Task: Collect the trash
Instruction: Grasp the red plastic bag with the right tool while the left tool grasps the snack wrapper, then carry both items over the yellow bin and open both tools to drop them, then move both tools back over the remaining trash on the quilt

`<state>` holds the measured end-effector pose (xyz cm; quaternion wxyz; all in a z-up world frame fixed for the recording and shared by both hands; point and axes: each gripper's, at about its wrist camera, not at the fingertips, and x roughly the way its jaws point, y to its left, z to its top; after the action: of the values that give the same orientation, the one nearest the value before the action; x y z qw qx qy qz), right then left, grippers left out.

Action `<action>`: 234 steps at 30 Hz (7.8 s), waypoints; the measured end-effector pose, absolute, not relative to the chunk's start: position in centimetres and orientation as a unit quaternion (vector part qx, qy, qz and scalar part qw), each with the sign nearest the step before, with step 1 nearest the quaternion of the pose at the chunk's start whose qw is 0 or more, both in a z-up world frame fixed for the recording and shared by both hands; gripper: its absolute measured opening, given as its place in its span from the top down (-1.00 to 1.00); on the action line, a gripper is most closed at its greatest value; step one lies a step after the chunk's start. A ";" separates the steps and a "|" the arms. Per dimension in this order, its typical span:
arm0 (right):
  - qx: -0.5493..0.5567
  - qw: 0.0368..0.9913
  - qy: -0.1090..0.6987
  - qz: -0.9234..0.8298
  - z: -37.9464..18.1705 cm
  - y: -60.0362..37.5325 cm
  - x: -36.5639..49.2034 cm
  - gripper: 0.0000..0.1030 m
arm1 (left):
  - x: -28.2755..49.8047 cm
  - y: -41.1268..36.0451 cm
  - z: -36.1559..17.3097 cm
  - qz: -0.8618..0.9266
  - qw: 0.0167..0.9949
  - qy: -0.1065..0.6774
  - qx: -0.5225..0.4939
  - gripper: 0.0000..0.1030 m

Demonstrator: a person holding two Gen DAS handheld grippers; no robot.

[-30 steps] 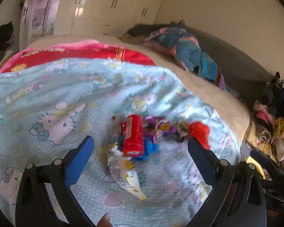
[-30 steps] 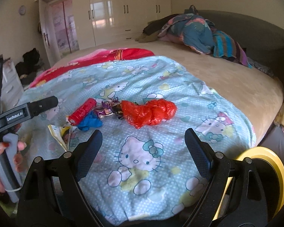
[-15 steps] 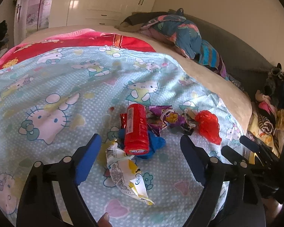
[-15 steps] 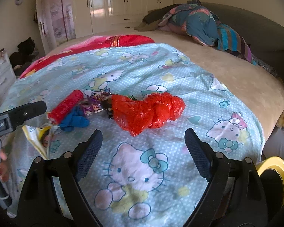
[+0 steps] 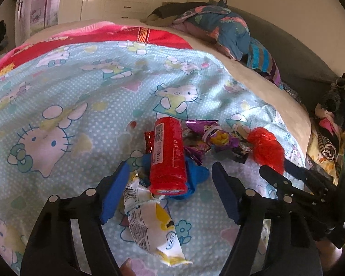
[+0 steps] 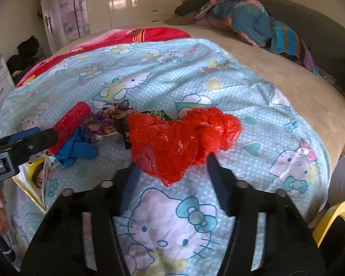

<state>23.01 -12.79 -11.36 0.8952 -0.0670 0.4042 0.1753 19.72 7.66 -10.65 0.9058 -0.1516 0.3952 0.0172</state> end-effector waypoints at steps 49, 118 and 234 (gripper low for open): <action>0.077 0.904 0.356 0.225 -6.4 -20.9 15.8 0.92 | 17.9 6.9 -9.2 -0.008 0.911 0.386 -0.148 0.74; 0.136 0.915 0.365 0.105 -4.8 -40.2 10.4 0.92 | 12.0 -5.2 -1.9 -0.185 0.907 0.361 -0.115 0.40; -0.198 0.867 0.369 0.269 -11.2 -9.4 23.5 -0.27 | 22.5 11.2 -13.8 -0.025 0.855 0.419 -0.304 -0.33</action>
<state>23.52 -9.38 -11.17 0.8674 -0.1983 0.3690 0.2685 22.51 11.16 -13.79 0.8549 -0.3042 0.4194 -0.0252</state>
